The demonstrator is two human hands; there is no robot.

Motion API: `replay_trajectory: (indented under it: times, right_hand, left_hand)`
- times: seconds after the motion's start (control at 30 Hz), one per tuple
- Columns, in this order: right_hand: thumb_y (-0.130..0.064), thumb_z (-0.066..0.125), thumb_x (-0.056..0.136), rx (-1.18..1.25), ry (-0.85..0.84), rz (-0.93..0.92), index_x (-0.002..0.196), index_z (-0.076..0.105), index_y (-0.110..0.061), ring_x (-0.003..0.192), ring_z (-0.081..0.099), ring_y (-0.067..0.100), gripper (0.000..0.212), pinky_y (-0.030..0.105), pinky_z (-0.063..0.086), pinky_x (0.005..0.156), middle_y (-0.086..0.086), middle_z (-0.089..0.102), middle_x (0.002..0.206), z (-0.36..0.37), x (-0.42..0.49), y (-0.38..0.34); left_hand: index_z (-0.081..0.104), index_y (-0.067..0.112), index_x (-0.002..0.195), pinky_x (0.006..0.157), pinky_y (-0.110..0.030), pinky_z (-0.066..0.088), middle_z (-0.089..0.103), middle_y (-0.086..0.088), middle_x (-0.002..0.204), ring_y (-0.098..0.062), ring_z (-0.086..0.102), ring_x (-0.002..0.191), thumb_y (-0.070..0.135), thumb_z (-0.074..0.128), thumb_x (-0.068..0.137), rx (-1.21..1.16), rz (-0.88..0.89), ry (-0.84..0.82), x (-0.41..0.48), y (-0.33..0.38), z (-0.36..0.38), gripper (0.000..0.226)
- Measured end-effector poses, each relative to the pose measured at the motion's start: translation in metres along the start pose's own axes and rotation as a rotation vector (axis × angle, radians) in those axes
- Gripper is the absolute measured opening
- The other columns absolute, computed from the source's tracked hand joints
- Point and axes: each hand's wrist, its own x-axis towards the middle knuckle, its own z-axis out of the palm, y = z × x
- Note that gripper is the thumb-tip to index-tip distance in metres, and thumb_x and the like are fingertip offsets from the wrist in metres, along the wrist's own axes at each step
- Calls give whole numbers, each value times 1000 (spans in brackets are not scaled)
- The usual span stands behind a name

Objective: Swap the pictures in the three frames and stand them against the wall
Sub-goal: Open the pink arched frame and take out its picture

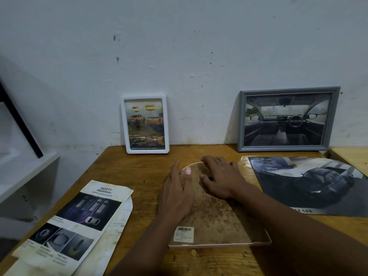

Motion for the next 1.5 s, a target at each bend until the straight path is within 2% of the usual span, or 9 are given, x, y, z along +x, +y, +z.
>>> replay_trajectory:
  times: [0.3,0.63,0.7,0.8,0.97,1.13,1.3,1.43,1.5]
  right_hand:
    - [-60,45,89,27,62,-20,122,47,-27,108,48,15,46,43,34,97,-4,53,122,1,24,-7]
    - [-74,34,85,-5,49,108,112,42,-27,108,50,27,55,50,36,96,4,62,113,6,50,-10]
    - [-75,30,86,-19,118,81,109,39,-27,97,54,24,53,47,42,89,1,63,98,0,50,-14]
    - [-71,37,89,-11,203,12,105,35,-26,72,53,17,49,37,49,67,-2,55,80,-22,54,-24]
    - [-60,53,90,73,265,-22,110,35,-24,74,53,16,44,33,46,61,1,53,98,-47,52,-32]
    - [-48,61,89,367,204,160,117,41,-24,95,59,24,42,47,55,83,5,55,112,-69,34,-15]
    - [-23,65,94,725,-96,298,123,43,-20,93,68,36,37,53,58,76,15,65,104,-80,-21,-8]
    - [-7,61,95,870,56,263,128,46,-22,94,65,25,39,50,59,81,9,62,105,-78,-43,-14]
    - [-3,57,97,964,192,270,127,49,-23,103,62,21,37,48,57,89,6,61,119,-89,-39,-12]
  left_hand:
    - [14,36,160,116,-46,29,30,1,164,-23,33,147,75,11,86,-16,-4,7,-2,1,-2,83]
    - [16,36,159,117,-48,32,34,3,162,-20,37,145,79,12,84,-31,18,-5,0,0,0,87]
    - [17,38,158,117,-47,31,32,5,162,-19,35,145,79,14,83,-79,17,9,-1,0,-1,86]
    - [20,41,157,115,-50,33,34,3,161,-24,38,143,81,18,82,-173,-38,42,1,-1,-4,85]
    - [20,46,152,109,-50,43,43,6,153,-21,44,137,57,59,93,-186,27,62,3,-1,-10,72]
    - [22,43,148,107,-52,45,42,3,153,-23,46,135,52,60,95,-64,99,170,10,-4,-26,67]
    - [24,37,150,102,-42,46,44,0,151,-24,49,132,52,58,96,-13,112,224,23,-15,-42,65]
    - [29,37,147,101,-46,50,51,0,145,-24,53,127,51,58,97,-62,156,234,29,3,-46,59]
    - [32,32,148,103,-42,47,52,1,144,-21,52,127,47,57,99,-124,213,250,32,24,-47,57]
